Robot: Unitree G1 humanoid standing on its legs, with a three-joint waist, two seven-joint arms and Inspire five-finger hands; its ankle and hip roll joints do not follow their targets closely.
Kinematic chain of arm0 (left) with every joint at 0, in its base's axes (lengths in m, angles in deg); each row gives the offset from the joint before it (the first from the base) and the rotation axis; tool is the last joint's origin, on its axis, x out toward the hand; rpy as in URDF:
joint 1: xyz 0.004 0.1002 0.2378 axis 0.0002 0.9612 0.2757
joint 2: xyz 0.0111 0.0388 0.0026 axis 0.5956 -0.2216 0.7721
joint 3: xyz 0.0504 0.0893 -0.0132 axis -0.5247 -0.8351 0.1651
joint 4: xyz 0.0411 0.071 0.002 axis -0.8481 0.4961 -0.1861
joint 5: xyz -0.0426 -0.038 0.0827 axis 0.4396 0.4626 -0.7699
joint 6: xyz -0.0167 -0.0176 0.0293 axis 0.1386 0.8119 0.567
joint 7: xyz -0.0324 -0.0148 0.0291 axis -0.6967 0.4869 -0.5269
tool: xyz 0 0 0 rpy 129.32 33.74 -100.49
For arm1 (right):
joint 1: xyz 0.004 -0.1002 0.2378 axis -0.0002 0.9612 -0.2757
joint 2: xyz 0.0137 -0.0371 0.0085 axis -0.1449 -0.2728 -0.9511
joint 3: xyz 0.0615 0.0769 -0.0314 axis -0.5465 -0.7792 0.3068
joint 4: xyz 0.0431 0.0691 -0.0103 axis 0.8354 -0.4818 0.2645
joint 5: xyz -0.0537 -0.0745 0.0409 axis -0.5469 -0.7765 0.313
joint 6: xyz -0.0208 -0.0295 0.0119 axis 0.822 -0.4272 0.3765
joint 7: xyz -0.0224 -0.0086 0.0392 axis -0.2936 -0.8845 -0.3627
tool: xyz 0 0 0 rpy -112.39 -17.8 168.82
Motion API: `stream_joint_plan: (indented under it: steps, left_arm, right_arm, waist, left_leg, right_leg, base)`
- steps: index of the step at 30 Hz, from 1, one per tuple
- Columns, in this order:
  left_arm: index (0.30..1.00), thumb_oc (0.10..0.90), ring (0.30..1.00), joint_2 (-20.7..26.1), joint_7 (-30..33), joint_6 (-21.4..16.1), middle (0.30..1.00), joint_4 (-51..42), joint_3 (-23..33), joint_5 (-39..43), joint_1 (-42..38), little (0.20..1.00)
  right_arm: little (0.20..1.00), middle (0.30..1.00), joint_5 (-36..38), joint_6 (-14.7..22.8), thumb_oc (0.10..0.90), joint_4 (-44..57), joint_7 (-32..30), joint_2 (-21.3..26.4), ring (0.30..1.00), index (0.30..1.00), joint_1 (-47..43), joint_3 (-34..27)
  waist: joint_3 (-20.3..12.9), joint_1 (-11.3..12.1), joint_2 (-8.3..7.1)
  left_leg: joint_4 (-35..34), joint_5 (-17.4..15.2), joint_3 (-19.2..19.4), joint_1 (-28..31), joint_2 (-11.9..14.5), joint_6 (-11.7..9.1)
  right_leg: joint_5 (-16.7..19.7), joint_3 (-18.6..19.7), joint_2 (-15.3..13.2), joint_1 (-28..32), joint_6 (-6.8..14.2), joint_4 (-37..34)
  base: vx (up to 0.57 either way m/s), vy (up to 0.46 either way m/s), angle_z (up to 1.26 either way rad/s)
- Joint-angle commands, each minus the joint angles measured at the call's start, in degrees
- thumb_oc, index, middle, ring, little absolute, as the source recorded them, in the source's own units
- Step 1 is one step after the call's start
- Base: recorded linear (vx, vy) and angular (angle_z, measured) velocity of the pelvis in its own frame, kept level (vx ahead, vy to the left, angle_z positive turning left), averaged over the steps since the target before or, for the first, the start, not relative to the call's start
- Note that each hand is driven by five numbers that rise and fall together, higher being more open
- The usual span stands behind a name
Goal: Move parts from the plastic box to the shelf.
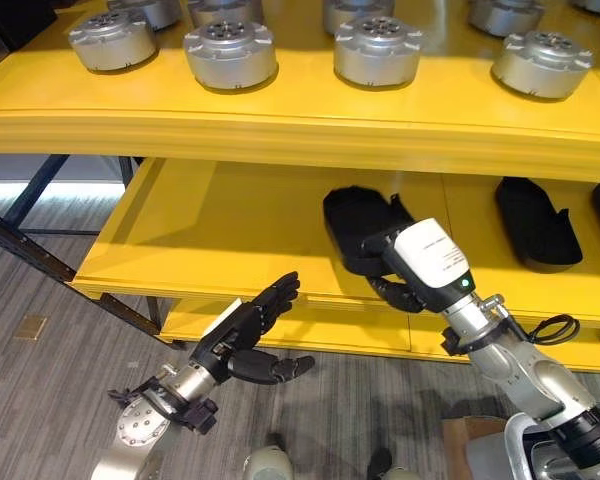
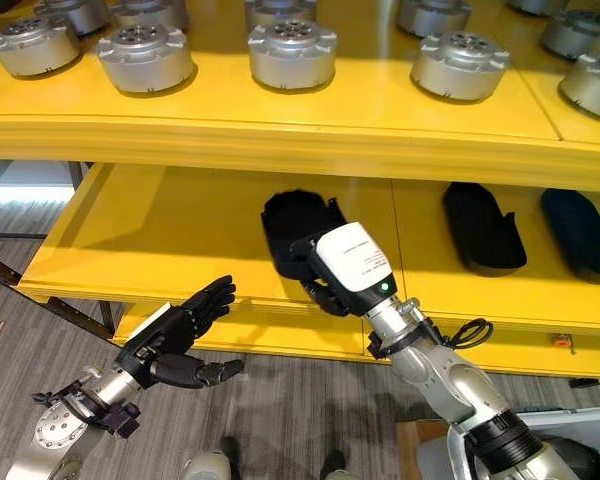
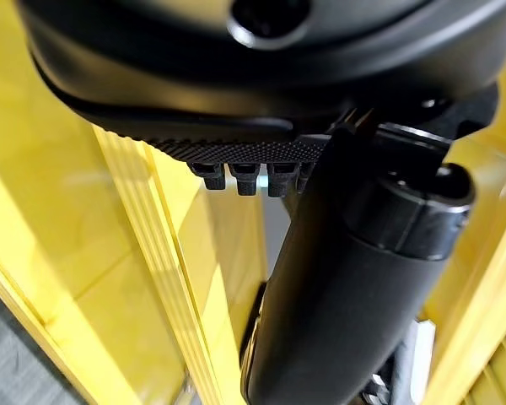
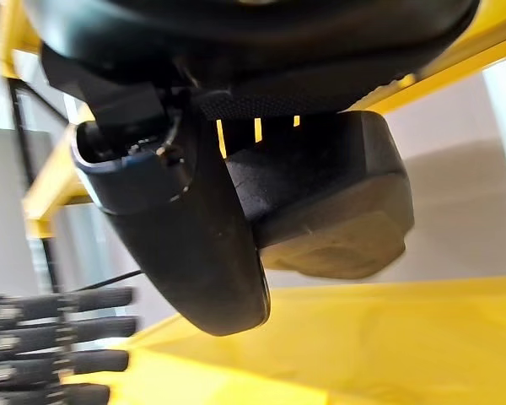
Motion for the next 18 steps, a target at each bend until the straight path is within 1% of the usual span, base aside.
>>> stream_joint_plan:
  steps: [1, 2, 3, 4, 6, 7, 9, 10, 12, 16, 18]
  left_arm:
    - [1.0, 0.9, 1.0, 1.37, 0.61, -5.22, 1.0, -5.33, 2.57, 4.4, -3.53, 1.0]
    - [1.0, 0.9, 1.0, 1.86, 0.42, -4.24, 1.0, -5.39, 2.49, 4.43, -3.71, 1.0]
    - [1.0, 0.9, 1.0, 1.99, 0.43, -4.04, 1.0, -5.48, 2.46, 4.44, -3.74, 1.0]
    - [1.0, 0.9, 1.0, 2.41, -0.32, -3.58, 1.0, -4.65, 2.02, 3.78, -3.53, 1.0]
    - [1.0, 0.9, 1.0, 2.54, -0.79, -3.72, 1.0, -4.2, 1.94, 4.16, -3.4, 1.0]
    - [1.0, 0.9, 1.0, 2.65, -0.71, -3.89, 1.0, -4.3, 2.07, 3.97, -3.38, 1.0]
    - [1.0, 0.9, 1.0, 3.18, 0.36, -3.23, 1.0, -4.75, 2.37, 4.8, -3.47, 1.0]
    - [1.0, 0.9, 1.0, 3.19, 0.38, -3.22, 1.0, -4.76, 2.37, 4.8, -3.48, 1.0]
    - [1.0, 0.9, 1.0, 3.4, 1.8, -2.97, 1.0, -4.79, 2.86, 5.03, -4.5, 1.0]
    - [1.0, 0.9, 1.0, 2.95, 2.45, -2.74, 1.0, -4.99, 3.26, 4.85, -5.83, 1.0]
    - [1.0, 0.9, 1.0, 2.48, 3.05, -2.27, 1.0, -5.36, 3.24, 4.16, -6.63, 1.0]
  right_arm:
    - [0.3, 0.3, 2.79, 0.9, 0.4, 0.82, -5.22, -2.02, 0.3, 0.3, -7.67, -2.57]
    - [0.3, 0.3, 3.3, 0.24, 0.4, -1.0, -5.83, -2.04, 0.3, 0.3, -7.17, -2.99]
    - [0.3, 0.3, 3.61, 0.09, 0.4, -1.38, -6.0, -2.05, 0.3, 0.3, -7.16, -3.02]
    - [0.3, 0.3, 4.63, -0.48, 0.4, -4.01, -7.59, -2.55, 0.3, 0.3, -5.42, -3.85]
    - [0.3, 0.3, 3.89, -0.07, 0.4, -4.96, -8.65, -2.8, 0.3, 0.3, -4.07, -4.42]
    - [0.3, 0.3, 3.44, -0.12, 0.4, -5.25, -8.93, -3.09, 0.3, 0.3, -3.62, -4.69]
    - [0.3, 0.3, 2.7, -1.54, 0.4, -5.79, -9.19, -3.64, 0.3, 0.3, -3.42, -4.87]
    - [0.3, 0.3, 2.71, -1.56, 0.4, -5.78, -9.19, -3.65, 0.3, 0.3, -3.44, -4.87]
    - [0.3, 0.3, 2.27, -3.59, 0.4, -6.14, -8.86, -4.3, 0.3, 0.3, -4.34, -5.05]
    - [0.3, 0.3, 0.92, -5.11, 0.4, -6.44, -9.01, -4.81, 0.3, 0.3, -5.35, -5.29]
    - [0.3, 0.3, 0.92, -7.03, 0.4, -7.32, -9.53, -4.74, 0.3, 0.3, -6.35, -5.41]
  waist:
    - [-2.75, 1.19, -1.64]
    - [-2.52, 1.17, -1.37]
    - [-2.26, 1.24, -1.36]
    - [-1.44, 1.12, -1.74]
    - [-1.06, 0.98, -1.64]
    - [-0.73, 0.93, -1.49]
    - [0.19, 0.99, -1.29]
    - [0.2, 1.01, -1.31]
    - [1.66, 1.09, -1.39]
    - [3.68, 1.6, -1.66]
    - [5.0, 1.93, -1.83]
  left_leg:
    - [-1.45, -1.03, -0.21, 2.62, 0.0, -0.56]
    - [-1.51, -1.63, -0.23, 2.68, -0.3, -0.33]
    - [-1.35, -1.23, 0.33, 2.42, -0.29, 0.06]
    - [0.85, -2.84, -0.43, 2.28, -1.9, 0.64]
    - [1.67, -3.41, -0.84, 1.69, -2.72, 1.25]
    - [1.71, -3.66, -0.93, 1.61, -3.23, 1.52]
    - [1.53, -4.15, -0.92, 1.66, -4.0, 2.02]
    - [1.53, -4.16, -0.9, 1.67, -4.02, 2.04]
    - [2.03, -4.83, -0.8, 0.78, -4.26, 2.31]
    - [4.04, -5.49, -1.2, -1.46, -4.4, 2.34]
    - [5.88, -5.69, -1.67, -3.27, -4.4, 2.21]
  right_leg:
    - [-5.72, -0.56, 0.4, -3.64, -1.46, 7.29]
    - [-5.81, -1.0, -0.55, -3.92, -0.97, 8.98]
    - [-5.37, -1.67, -0.86, -4.27, -1.27, 9.49]
    - [-4.78, -0.58, -1.97, -3.72, -0.52, 9.83]
    - [-3.52, 0.27, -2.11, -4.01, 0.07, 9.1]
    - [-2.77, 0.79, -2.32, -4.23, 0.7, 8.64]
    - [-1.44, 1.62, -2.95, -4.61, 1.95, 7.73]
    - [-1.42, 1.65, -2.97, -4.61, 1.97, 7.72]
    - [-0.93, 2.17, -3.55, -5.52, 2.87, 7.36]
    - [-1.16, 2.36, -3.73, -6.57, 2.94, 7.89]
    - [-1.63, 2.51, -3.34, -7.23, 2.46, 8.61]
  base:
    - [0.13, 0.307, -0.02]
    - [0.08, 0.17, 0.0]
    - [0.13, 0.231, 0.07]
    - [0.1, 0.153, 0.12]
    - [0.09, 0.12, 0.14]
    - [0.03, 0.085, 0.05]
    - [0.02, 0.07, -0.06]
    - [-0.03, 0.025, -0.06]
    - [-0.1, -0.003, -0.04]
    - [-0.12, -0.037, -0.05]
    - [-0.13, -0.08, -0.07]
